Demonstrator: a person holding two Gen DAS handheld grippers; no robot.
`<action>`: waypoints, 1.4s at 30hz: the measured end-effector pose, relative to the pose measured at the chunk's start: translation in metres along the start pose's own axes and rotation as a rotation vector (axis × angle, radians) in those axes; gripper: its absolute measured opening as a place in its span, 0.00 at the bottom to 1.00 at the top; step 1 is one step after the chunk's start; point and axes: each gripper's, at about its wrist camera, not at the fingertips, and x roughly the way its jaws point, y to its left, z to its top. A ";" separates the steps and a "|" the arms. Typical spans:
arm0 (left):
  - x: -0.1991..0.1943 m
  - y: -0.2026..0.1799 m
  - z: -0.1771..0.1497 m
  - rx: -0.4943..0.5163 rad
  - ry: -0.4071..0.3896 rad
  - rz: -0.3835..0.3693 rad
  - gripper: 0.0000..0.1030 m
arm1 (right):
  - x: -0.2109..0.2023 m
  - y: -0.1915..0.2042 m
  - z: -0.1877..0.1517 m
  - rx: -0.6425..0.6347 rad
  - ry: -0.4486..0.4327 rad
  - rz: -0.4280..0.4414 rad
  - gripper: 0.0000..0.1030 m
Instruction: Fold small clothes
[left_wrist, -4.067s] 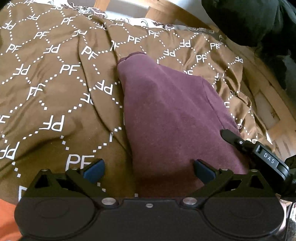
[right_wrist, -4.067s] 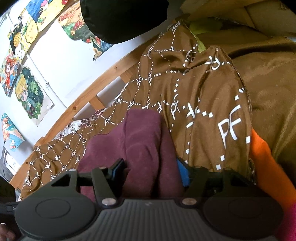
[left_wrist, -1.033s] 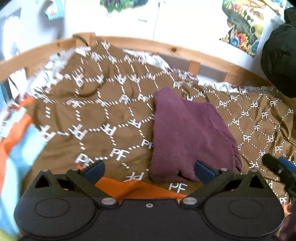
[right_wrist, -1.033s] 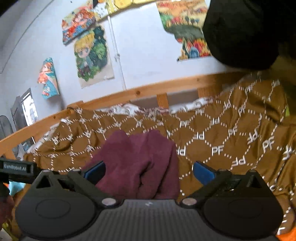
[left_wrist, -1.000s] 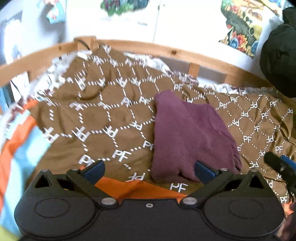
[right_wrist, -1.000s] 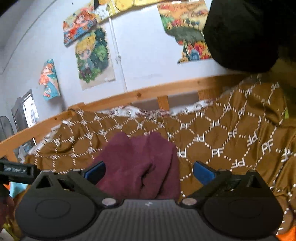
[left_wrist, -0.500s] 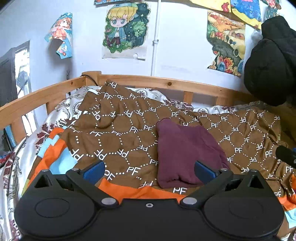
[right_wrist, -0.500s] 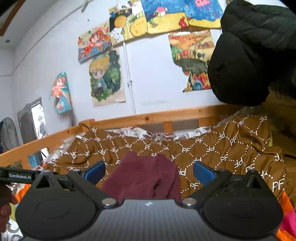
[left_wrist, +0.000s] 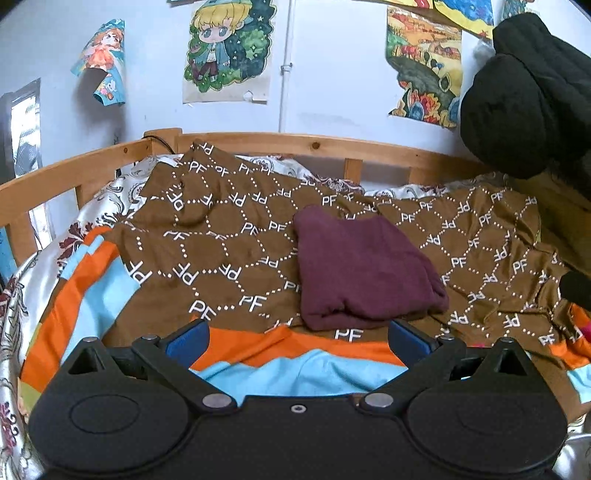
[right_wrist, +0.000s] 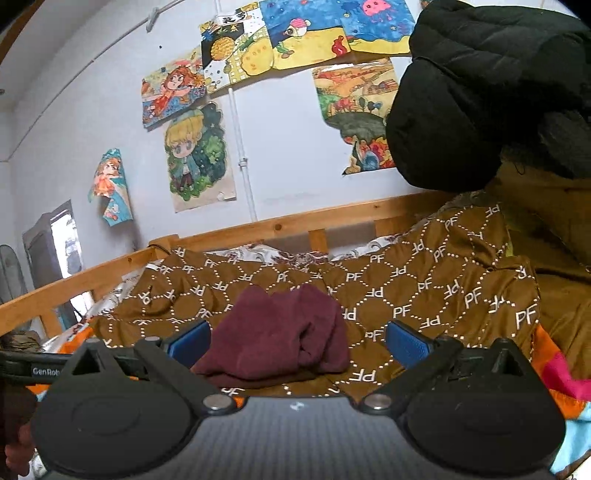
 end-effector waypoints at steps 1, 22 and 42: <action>0.002 0.000 -0.003 0.003 0.000 -0.001 0.99 | 0.001 -0.001 -0.002 -0.004 -0.003 -0.007 1.00; 0.026 0.012 -0.033 0.048 0.050 0.054 0.99 | 0.030 0.011 -0.042 -0.083 0.126 -0.040 1.00; 0.028 0.014 -0.036 0.040 0.073 0.077 0.99 | 0.031 0.007 -0.044 -0.076 0.148 -0.069 1.00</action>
